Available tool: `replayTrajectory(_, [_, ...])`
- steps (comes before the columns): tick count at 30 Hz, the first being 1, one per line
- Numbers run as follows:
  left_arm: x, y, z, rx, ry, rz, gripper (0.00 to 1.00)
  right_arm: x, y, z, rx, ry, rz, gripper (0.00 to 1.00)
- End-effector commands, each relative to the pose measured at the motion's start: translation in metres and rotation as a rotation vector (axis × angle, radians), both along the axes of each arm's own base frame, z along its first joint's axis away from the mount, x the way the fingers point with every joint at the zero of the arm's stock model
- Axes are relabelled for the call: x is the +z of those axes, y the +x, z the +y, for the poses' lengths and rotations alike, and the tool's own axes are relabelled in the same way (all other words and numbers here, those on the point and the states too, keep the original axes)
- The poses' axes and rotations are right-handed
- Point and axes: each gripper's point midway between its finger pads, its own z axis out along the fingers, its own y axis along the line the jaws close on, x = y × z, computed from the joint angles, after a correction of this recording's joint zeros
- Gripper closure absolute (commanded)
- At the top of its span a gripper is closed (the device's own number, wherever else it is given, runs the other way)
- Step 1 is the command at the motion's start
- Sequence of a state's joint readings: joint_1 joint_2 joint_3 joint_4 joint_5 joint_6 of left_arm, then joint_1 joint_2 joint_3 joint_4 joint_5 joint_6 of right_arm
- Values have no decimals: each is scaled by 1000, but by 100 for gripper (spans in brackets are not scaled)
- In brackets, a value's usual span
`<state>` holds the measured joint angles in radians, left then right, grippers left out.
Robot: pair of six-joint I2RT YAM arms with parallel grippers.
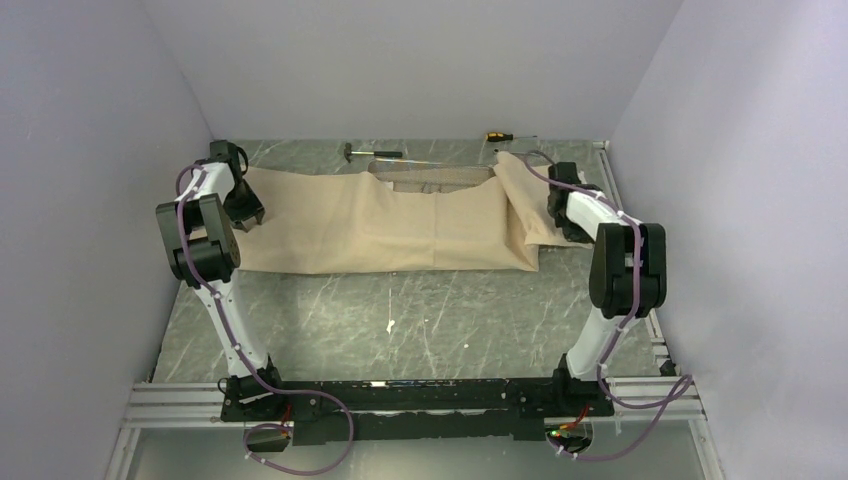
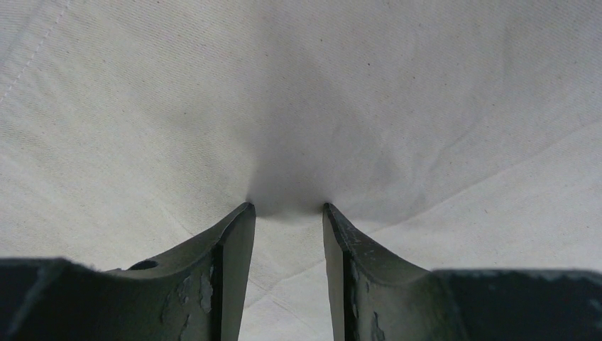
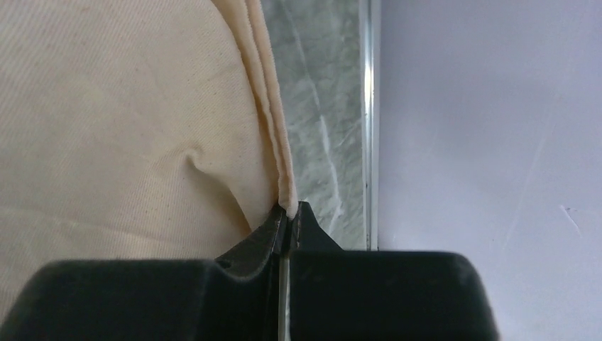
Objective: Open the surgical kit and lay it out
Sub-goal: Open the surgical kit at the center of the board.
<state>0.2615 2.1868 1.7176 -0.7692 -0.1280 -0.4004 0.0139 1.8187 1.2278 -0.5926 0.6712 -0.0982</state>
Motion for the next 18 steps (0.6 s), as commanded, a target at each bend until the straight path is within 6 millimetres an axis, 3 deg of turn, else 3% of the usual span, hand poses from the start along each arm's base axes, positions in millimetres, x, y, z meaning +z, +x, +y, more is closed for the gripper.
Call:
replayTrajectory(1, [-4, -3, 11, 3, 13, 20, 54, 3, 8, -37, -100, -11, -65, 100])
replayTrajectory(4, [-2, -4, 12, 1, 21, 21, 54, 3, 6, -73, -219, -49, -55, 100])
replayTrajectory(9, [1, -7, 18, 8, 48, 32, 53, 10, 13, -100, -269, -149, -42, 100])
replayTrajectory(12, [3, -9, 22, 20, 65, 38, 53, 22, 4, -120, -328, -302, -14, 100])
replayTrajectory(16, [4, -11, 27, 34, 85, 48, 53, 29, -9, -134, -392, -346, -21, 100])
replayTrajectory(18, [4, -11, 29, 39, 91, 49, 53, 30, -14, -137, -407, -352, -18, 92])
